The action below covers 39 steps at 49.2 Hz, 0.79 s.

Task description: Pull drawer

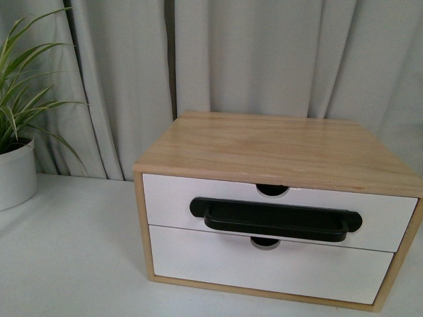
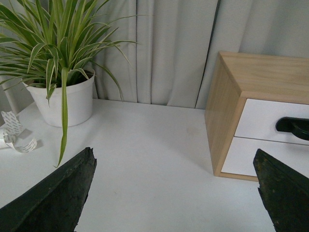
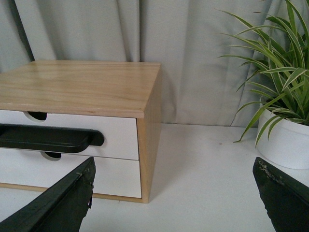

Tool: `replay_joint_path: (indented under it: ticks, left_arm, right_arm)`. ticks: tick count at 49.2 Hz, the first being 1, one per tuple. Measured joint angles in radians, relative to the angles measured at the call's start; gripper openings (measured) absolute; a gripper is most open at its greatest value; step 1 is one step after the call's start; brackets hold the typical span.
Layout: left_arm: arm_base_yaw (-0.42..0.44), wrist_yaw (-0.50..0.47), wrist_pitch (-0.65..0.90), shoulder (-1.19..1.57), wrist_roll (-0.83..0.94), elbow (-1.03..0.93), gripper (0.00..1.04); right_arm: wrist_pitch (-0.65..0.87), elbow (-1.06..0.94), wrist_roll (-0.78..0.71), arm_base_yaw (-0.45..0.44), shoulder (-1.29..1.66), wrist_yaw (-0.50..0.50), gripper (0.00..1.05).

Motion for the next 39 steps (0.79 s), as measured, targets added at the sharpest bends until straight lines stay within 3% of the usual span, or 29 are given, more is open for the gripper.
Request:
replay_joint_path:
  ticks: [37, 39]
  left_arm:
    - [0.0, 0.0, 0.0, 0.0, 0.0, 0.0, 0.99]
    - [-0.019, -0.054, 0.0, 0.004, -0.014, 0.0, 0.99]
  right_arm:
    - [0.0, 0.0, 0.0, 0.0, 0.0, 0.0, 0.96]
    - [-0.01, 0.001, 0.005, -0.006, 0.003, -0.022, 0.96]
